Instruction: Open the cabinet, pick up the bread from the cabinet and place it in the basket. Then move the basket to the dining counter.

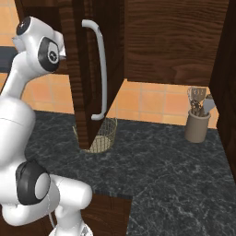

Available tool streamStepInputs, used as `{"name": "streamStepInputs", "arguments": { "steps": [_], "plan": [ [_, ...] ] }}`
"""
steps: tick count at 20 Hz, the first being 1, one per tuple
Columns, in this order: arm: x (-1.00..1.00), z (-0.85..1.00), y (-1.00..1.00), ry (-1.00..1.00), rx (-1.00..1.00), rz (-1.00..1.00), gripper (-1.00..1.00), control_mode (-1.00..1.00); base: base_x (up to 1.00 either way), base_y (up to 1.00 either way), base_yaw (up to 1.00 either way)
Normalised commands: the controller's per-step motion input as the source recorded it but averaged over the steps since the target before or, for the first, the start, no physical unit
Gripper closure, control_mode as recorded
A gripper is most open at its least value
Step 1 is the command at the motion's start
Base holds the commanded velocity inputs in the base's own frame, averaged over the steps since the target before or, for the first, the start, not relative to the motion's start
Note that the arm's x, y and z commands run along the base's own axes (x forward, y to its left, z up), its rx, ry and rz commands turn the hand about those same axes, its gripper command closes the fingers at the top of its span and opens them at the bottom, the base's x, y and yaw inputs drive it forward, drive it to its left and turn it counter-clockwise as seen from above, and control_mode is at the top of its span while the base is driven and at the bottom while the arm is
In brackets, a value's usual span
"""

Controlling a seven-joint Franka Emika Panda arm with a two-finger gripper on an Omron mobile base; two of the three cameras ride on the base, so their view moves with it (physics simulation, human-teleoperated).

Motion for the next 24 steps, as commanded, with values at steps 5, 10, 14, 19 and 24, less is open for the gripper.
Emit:
{"name": "streamStepInputs", "arguments": {
  "steps": [5,10,14,19,24],
  "plan": [
    [0.14,0.04,-0.04,0.00,-0.25,0.11,-1.00,-1.00,0.00,0.00,0.00],
    [0.42,0.00,-0.05,0.03,-0.06,0.01,-1.00,-1.00,0.00,0.00,0.00],
    [0.52,0.00,-0.02,0.06,-0.05,0.00,-1.00,-1.00,0.00,0.00,0.00],
    [0.38,0.00,-0.26,0.00,0.00,-0.07,-1.00,-1.00,0.00,0.00,0.00],
    [0.22,-0.02,-0.29,0.00,0.00,-0.15,-1.00,-1.00,0.00,0.00,0.00]
  ]
}}
